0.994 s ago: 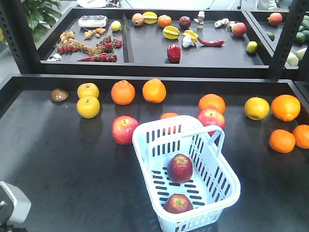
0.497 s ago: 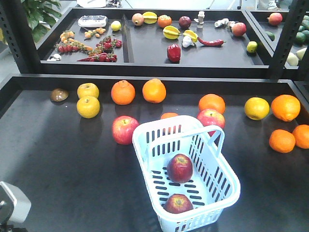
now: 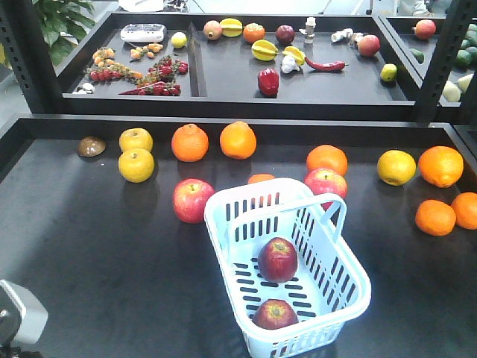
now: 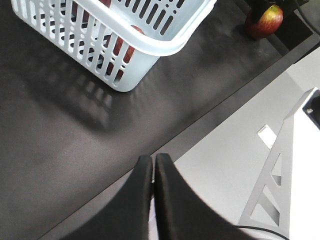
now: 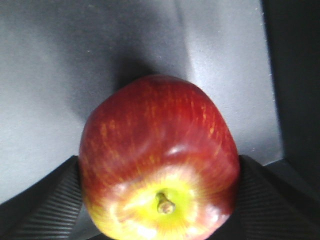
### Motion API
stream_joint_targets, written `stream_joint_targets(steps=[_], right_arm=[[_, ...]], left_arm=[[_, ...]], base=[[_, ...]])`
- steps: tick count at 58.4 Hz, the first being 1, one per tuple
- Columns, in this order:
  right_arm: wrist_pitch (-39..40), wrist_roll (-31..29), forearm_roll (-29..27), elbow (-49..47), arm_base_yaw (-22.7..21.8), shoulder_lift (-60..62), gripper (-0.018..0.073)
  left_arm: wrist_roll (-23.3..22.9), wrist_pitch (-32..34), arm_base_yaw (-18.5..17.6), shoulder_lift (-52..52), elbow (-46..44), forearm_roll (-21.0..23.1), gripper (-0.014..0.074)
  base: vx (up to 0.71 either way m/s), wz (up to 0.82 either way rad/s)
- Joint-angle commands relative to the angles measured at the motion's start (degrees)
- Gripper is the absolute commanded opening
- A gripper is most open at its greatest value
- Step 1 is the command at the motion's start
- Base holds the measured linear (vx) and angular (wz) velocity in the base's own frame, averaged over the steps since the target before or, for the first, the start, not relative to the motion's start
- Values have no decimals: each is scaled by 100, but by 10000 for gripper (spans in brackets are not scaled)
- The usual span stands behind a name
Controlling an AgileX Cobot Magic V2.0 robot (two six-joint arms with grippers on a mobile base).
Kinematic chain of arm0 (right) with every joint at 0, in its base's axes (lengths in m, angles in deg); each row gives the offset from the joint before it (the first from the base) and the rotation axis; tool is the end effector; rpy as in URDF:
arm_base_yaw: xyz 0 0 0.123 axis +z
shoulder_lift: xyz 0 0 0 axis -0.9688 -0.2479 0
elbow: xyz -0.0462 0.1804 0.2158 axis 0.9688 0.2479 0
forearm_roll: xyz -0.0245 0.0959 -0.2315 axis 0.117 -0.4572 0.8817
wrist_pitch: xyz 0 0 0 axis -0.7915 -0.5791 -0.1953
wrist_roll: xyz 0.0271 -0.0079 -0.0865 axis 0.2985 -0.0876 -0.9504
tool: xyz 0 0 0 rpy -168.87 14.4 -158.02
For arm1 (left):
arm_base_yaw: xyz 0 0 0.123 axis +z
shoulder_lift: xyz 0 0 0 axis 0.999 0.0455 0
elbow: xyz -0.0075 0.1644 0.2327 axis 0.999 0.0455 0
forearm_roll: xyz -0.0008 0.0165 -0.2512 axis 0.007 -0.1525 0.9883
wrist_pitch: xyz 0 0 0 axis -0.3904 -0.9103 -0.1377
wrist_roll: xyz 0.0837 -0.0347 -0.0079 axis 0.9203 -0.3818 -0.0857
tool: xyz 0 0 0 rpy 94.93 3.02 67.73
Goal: Pick three apples into basket with both arms
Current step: 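Reach the right gripper down and grasp a third red apple, then place the third apple into the basket and withdraw the right gripper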
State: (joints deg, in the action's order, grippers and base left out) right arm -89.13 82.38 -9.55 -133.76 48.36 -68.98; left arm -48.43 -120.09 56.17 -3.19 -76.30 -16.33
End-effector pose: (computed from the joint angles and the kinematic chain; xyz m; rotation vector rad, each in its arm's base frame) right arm 0.2446 -0.1461 0.0985 -0.5731 -2.8375 0.1976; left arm 0.0926 -0.0973 0.2287 0.5856 2.2999 -0.8426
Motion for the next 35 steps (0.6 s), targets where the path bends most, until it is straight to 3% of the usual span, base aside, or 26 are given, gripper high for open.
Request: stream_joint_targets(steps=[1,11,27,35], right_arm=[[-125,-285,-403,-111,-23,436,264],[-283,-1212,-1567,-348,-23,1229,-16],[-573,-2916,-3699,-432,11,3233,-6],[-663,-3603,-4664,-432,579,3951,-5]], left_arm=[[-5,185,-27,-15,-140,211,-6],[-5,185,-27,-15,-140,211,-6],[-5,185,-27,-15,-140,211,-6],[-5,185,-27,-15,-140,211,-6]], base=[[0,0],[0,0],[0,0],[0,0]])
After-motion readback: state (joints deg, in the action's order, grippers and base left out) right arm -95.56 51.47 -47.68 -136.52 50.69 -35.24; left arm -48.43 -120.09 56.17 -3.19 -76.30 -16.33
